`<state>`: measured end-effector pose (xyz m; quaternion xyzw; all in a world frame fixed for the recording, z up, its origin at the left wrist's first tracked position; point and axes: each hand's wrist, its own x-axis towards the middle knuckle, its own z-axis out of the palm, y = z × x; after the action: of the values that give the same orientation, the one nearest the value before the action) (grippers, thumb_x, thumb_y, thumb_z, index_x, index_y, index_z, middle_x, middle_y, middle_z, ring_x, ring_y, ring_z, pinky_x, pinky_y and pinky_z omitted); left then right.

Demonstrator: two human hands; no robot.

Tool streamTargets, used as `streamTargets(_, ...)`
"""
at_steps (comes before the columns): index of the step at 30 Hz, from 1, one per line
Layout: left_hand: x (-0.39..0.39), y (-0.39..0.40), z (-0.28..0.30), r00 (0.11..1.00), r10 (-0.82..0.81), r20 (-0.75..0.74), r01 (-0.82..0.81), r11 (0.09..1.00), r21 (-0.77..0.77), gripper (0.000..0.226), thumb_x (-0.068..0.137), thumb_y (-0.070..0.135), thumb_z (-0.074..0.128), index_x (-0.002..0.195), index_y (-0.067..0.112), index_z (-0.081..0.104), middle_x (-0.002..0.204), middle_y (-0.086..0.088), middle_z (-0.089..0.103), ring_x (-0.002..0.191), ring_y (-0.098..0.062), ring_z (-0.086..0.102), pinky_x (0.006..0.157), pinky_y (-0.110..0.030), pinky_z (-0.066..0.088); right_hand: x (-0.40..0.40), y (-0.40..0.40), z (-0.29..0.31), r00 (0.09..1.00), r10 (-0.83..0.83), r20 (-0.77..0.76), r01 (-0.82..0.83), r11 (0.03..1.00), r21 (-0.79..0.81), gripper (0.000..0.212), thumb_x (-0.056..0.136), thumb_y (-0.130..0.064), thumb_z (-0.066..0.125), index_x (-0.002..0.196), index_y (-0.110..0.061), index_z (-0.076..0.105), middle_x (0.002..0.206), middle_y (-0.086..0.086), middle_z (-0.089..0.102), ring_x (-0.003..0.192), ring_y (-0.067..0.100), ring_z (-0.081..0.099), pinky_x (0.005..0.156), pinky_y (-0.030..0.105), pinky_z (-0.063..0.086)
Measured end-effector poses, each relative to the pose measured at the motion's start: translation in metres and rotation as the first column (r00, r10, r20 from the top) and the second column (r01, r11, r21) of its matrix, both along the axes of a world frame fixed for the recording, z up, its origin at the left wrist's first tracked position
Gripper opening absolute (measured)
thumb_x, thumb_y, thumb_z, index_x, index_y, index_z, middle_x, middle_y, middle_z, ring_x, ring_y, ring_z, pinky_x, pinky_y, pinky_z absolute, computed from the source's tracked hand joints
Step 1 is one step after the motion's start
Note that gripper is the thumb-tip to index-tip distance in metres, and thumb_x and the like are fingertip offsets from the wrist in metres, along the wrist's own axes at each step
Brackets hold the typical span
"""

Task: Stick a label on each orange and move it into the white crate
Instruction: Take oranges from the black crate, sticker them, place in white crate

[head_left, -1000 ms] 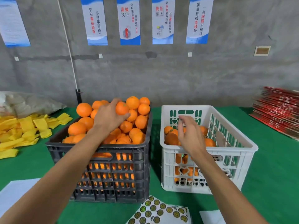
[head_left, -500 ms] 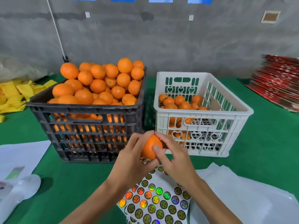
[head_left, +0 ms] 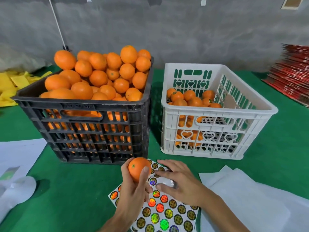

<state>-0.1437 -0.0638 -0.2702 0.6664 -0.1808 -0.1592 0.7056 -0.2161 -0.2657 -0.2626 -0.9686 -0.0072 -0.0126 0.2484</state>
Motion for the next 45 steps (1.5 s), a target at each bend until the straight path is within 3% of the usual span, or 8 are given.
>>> streamTargets(5,-0.002,0.0,-0.003,0.999,-0.002,0.033,0.002,1.0,-0.009,0.058,0.085,0.077,0.062,0.134,0.06,0.035,0.078,-0.015,0.07,0.052,-0.022,0.059,0.05,-0.029,0.051,0.003,0.006,0.005,0.994,-0.005,0.112,-0.003,0.997,0.073,0.037,0.098,-0.059,0.058,0.131,-0.045,0.066,0.145,-0.033,0.041,0.137,-0.006,0.027,0.117,0.027,0.02)
streamTargets(10,-0.003,0.0,-0.003,0.999,-0.013,0.041,0.013,1.0,0.001,0.065,0.083,0.077,0.063,0.138,0.058,0.035,0.078,-0.01,0.069,0.054,-0.017,0.059,0.051,-0.027,0.05,0.005,0.018,0.014,0.978,-0.105,0.178,0.061,0.97,0.236,0.02,0.097,-0.046,0.066,0.116,-0.044,0.075,0.089,-0.019,0.064,0.09,0.006,0.051,0.088,0.021,0.033)
streamTargets(15,-0.004,-0.001,-0.002,0.999,0.003,0.034,-0.003,1.0,-0.009,0.063,0.082,0.075,0.065,0.137,0.056,0.037,0.081,-0.011,0.069,0.054,-0.016,0.06,0.051,-0.026,0.051,0.009,0.027,0.02,0.98,-0.197,0.044,0.154,0.872,0.465,0.014,0.093,-0.04,0.073,0.106,-0.044,0.076,0.097,-0.025,0.073,0.097,0.003,0.065,0.088,0.023,0.05)
streamTargets(25,-0.005,-0.002,-0.003,0.997,-0.002,0.074,0.0,1.0,0.028,0.072,0.076,0.084,0.063,0.137,0.058,0.034,0.079,-0.013,0.069,0.054,-0.013,0.06,0.052,-0.025,0.051,0.016,0.03,0.023,0.936,-0.274,-0.222,0.353,0.751,0.559,0.022,0.099,-0.032,0.065,0.078,-0.029,0.07,0.065,-0.024,0.064,0.055,-0.01,0.053,0.065,0.022,0.04)
streamTargets(29,-0.007,-0.002,-0.002,0.997,-0.005,0.077,0.003,1.0,0.023,0.069,0.074,0.086,0.064,0.133,0.062,0.036,0.084,-0.013,0.069,0.055,-0.012,0.061,0.054,-0.025,0.051,0.018,0.032,0.023,0.903,-0.388,-0.185,0.419,0.697,0.583,0.02,0.102,-0.028,0.058,0.088,-0.027,0.071,0.084,-0.016,0.072,0.078,-0.001,0.065,0.08,0.027,0.053)
streamTargets(35,-0.005,-0.006,-0.001,0.995,-0.006,0.101,-0.003,0.996,0.092,0.074,0.066,0.095,0.06,0.129,0.066,0.035,0.099,-0.014,0.067,0.06,-0.012,0.069,0.056,-0.023,0.053,0.015,0.042,0.028,0.667,-0.649,0.367,0.396,0.726,0.562,0.011,0.103,-0.033,0.059,0.096,-0.033,0.067,0.092,-0.017,0.064,0.088,0.009,0.063,0.07,0.018,0.048)
streamTargets(40,-0.004,-0.007,-0.008,0.995,-0.015,0.101,0.007,0.996,0.086,0.074,0.074,0.088,0.063,0.136,0.058,0.038,0.107,-0.005,0.068,0.066,-0.019,0.072,0.061,-0.027,0.057,0.015,0.057,0.026,0.752,-0.452,0.479,0.312,0.885,0.345,0.008,0.102,-0.036,0.06,0.097,-0.032,0.064,0.093,-0.021,0.053,0.088,0.007,0.06,0.071,0.027,0.053)
streamTargets(45,0.0,-0.005,-0.01,0.999,-0.016,0.042,0.015,1.0,0.017,0.065,0.081,0.088,0.056,0.134,0.053,0.043,0.087,-0.008,0.069,0.062,-0.022,0.063,0.058,-0.032,0.051,0.008,0.051,0.028,0.841,-0.314,0.44,0.117,0.9,0.42,0.02,0.104,-0.037,0.056,0.11,-0.029,0.073,0.115,-0.022,0.057,0.115,0.011,0.06,0.095,0.025,0.05)
